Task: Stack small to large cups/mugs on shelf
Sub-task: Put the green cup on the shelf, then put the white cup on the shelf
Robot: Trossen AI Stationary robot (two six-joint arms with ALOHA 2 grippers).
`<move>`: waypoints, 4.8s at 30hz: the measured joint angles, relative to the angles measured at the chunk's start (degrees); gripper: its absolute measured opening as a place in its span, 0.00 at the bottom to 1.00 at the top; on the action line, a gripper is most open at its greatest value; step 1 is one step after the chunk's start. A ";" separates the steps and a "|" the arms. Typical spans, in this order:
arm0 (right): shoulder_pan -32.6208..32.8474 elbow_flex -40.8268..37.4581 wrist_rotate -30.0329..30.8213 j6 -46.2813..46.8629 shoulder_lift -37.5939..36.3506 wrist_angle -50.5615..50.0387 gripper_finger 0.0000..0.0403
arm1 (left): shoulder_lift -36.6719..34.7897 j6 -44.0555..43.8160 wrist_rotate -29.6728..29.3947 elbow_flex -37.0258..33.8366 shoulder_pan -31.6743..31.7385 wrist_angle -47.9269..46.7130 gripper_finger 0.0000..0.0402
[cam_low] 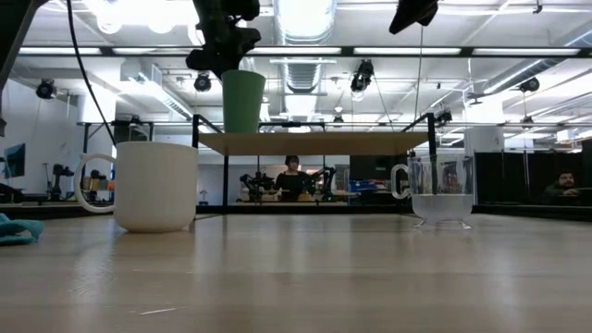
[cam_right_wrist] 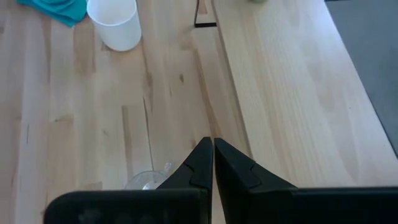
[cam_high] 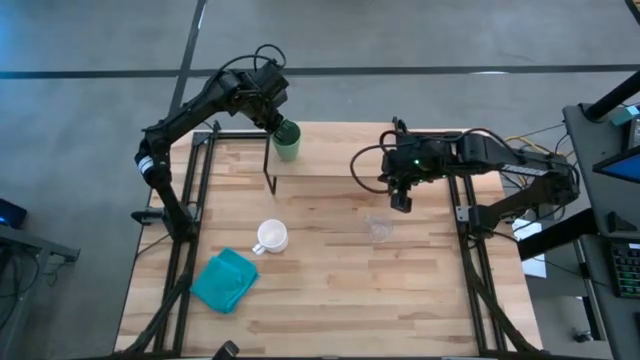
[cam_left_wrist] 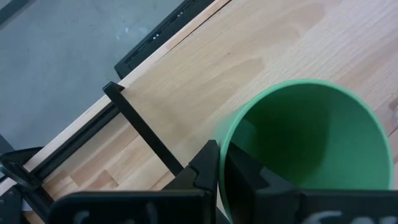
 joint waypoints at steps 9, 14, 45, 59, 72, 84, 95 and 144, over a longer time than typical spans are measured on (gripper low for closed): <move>0.00 0.00 0.00 0.00 -0.08 -0.07 0.02 | -0.02 0.00 -0.02 -0.13 0.00 1.45 0.09; 0.00 0.00 0.00 -0.01 -0.09 -0.11 0.02 | -0.02 0.00 -0.04 -0.13 0.00 3.10 0.18; 0.04 0.00 -3.95 1.60 -0.06 -0.11 0.02 | -15.58 -8.04 6.08 10.15 -6.48 -4.46 0.24; -0.52 0.00 -4.13 3.54 5.13 2.14 0.21 | -16.64 -7.65 3.80 8.85 -12.15 -5.65 0.24; 5.91 0.02 -12.23 -12.04 13.54 20.88 0.30 | -16.50 -2.64 3.89 8.85 -12.15 -5.67 0.24; 9.66 1.41 -13.38 -14.79 24.23 31.82 0.31 | -19.32 -0.50 4.28 8.85 -12.17 -5.39 0.24; 9.69 7.04 -14.99 -17.99 26.16 33.07 0.28 | -18.42 -0.52 5.88 8.63 -12.52 -11.45 0.24; 11.41 6.91 -17.04 5.22 -7.96 29.03 0.24 | -25.15 -35.19 6.32 -44.24 -39.51 11.96 0.24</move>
